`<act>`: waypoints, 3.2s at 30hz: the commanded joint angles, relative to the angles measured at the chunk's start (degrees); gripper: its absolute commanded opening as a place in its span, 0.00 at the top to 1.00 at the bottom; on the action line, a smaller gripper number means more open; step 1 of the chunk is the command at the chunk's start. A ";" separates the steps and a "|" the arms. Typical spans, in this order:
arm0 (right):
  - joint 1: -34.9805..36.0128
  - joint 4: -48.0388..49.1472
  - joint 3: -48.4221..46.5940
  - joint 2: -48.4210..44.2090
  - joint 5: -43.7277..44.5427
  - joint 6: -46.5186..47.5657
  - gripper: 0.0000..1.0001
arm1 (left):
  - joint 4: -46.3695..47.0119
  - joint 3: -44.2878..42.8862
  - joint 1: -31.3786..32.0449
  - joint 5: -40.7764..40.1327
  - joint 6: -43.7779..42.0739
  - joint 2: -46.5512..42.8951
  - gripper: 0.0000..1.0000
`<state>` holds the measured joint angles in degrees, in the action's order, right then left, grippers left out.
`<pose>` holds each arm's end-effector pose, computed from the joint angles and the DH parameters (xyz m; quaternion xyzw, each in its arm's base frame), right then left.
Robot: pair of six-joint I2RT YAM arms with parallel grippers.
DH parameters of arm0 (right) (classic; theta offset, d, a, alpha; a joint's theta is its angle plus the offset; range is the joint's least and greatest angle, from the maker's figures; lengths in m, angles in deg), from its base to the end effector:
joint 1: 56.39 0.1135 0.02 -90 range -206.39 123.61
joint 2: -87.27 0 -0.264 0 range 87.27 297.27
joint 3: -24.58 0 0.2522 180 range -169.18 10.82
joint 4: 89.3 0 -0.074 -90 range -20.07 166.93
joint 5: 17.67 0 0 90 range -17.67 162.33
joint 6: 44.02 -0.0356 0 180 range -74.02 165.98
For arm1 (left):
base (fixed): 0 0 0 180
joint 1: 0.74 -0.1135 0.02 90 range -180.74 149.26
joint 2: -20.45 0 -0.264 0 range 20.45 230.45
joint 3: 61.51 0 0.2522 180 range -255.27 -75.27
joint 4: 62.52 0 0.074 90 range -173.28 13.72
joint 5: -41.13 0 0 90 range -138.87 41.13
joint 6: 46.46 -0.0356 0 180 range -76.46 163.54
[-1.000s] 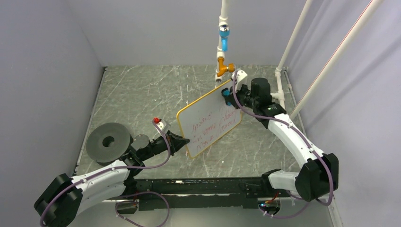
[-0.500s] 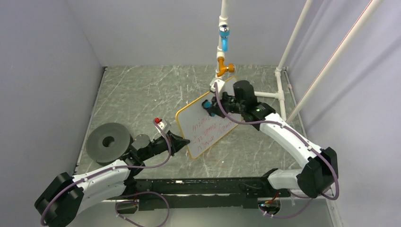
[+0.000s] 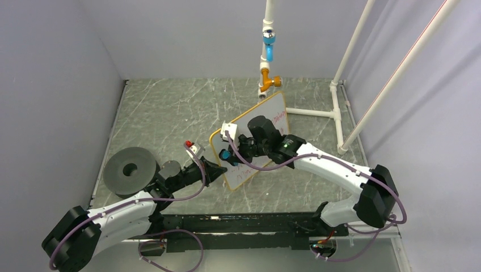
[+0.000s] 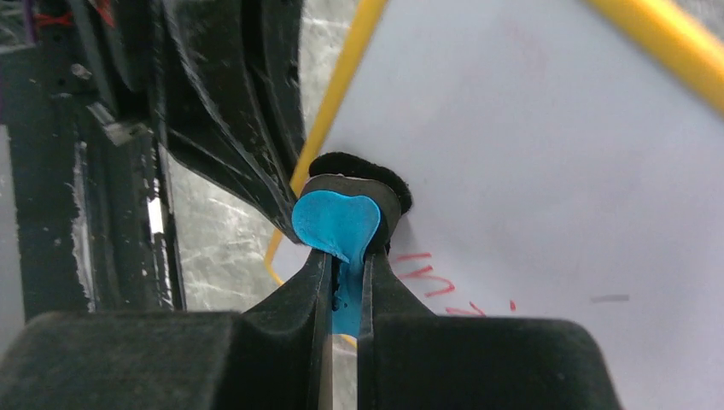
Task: Erase the whiteboard
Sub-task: Erase the whiteboard at the center of the board.
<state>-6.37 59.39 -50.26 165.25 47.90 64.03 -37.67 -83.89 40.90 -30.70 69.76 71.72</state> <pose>0.1844 0.2429 0.2977 -0.5657 0.6614 0.3054 0.3863 0.1295 -0.1300 0.1900 0.2036 0.7014 -0.4716 0.4941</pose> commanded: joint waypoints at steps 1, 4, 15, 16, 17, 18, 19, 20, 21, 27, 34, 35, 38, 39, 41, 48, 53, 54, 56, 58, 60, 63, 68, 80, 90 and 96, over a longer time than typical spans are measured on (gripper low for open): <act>-1.99 3.82 2.12 -1.98 9.90 0.79 1.00 | 3.09 -1.40 0.50 3.32 -0.94 -0.84 1.00; -9.40 6.45 3.24 -4.00 12.33 -1.87 1.00 | 2.21 -1.13 0.42 3.22 -1.27 -2.01 1.00; -31.25 7.31 0.63 -4.69 15.02 -4.60 1.00 | -0.57 -0.96 -0.41 4.34 -3.10 -4.11 1.00; -31.37 7.23 1.37 -5.10 14.00 -4.15 1.00 | -0.79 -0.96 -0.61 4.58 -3.22 -4.01 1.00; -31.26 7.58 2.50 -5.95 11.73 -3.81 1.00 | -0.65 -0.95 -0.79 4.91 -3.27 -3.86 1.00; -31.03 7.67 3.26 -6.96 7.94 -3.66 1.00 | -0.52 -0.91 -0.97 5.08 -3.28 -3.56 1.00; -30.08 7.25 3.93 -8.03 3.91 -3.41 1.00 | -0.47 -1.06 -1.02 5.39 -3.40 -3.24 1.00; -28.64 6.88 4.62 -9.27 0.01 -2.81 1.00 | -0.54 -1.31 -1.12 5.69 -3.57 -2.87 1.00; -26.90 5.66 4.80 -10.62 -4.60 -1.86 1.00 | -1.01 -1.73 -1.10 5.91 -3.98 -2.57 1.00; -31.05 -7.22 -2.82 -15.17 -24.84 2.90 1.00 | -8.48 -5.13 -1.07 5.37 -9.45 -2.14 1.00; -37.88 -23.06 -2.31 -21.49 -22.42 14.35 1.00 | -12.33 -8.13 -1.13 2.51 -16.91 -0.95 1.00; -38.78 -23.05 -0.99 -22.58 -21.31 14.31 1.00 | -12.14 -8.29 -1.11 2.41 -17.91 -0.50 1.00; -40.25 -23.55 2.07 -24.29 -21.92 14.33 1.00 | -11.52 -9.40 -1.08 1.92 -20.72 1.03 0.99; -40.65 -23.18 3.05 -24.47 -22.93 14.11 1.00 | -11.27 -9.73 -1.07 2.07 -21.56 1.46 0.98; -40.95 -22.82 4.51 -24.23 -23.85 14.00 1.00 | -10.92 -10.40 -1.08 2.08 -23.02 2.17 0.95; -41.05 -25.88 5.73 -21.20 -25.51 16.12 1.00 | -5.44 -10.88 -1.15 4.06 -23.48 3.87 0.74; -41.10 -26.29 6.25 -20.85 -25.85 16.32 1.00 | -2.11 -12.14 -1.15 5.83 -22.72 5.50 0.69; -41.12 -26.05 6.50 -21.03 -25.80 16.13 1.00 | -1.98 -12.50 -1.18 6.08 -22.75 5.51 0.69; -41.05 -26.08 6.60 -20.95 -25.69 16.25 1.00 | -2.83 -14.07 -1.17 6.33 -22.98 5.08 0.69; -41.05 -26.31 6.44 -20.69 -25.78 16.41 1.00 | -5.29 -15.96 -1.21 6.29 -23.38 4.47 0.69; -41.05 -26.27 6.49 -20.70 -25.76 16.34 1.00 | -7.83 -17.34 -1.21 5.93 -23.28 3.73 0.68; -41.10 -26.19 6.71 -20.98 -25.70 16.26 1.00 | -11.01 -19.00 -1.33 5.65 -22.39 2.74 0.67; -41.05 -26.19 6.94 -21.08 -25.76 15.99 1.00 | -17.05 -22.26 -1.50 5.86 -22.28 3.53 0.68; -41.06 -26.96 7.16 -21.64 -26.49 16.27 1.00 | -22.04 -24.66 -1.45 5.92 -29.29 4.83 0.88; -41.02 -27.43 7.33 -22.18 -26.69 16.59 1.00 | -23.45 -30.36 -1.44 8.40 -30.18 8.48 0.72; -41.05 -27.75 7.21 -22.34 -26.96 16.78 1.00 | -34.08 -38.38 -1.40 10.33 -29.84 9.45 0.68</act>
<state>-47.26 31.61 -42.85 144.11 23.36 79.28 -64.99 -114.58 39.55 -23.51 40.73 80.39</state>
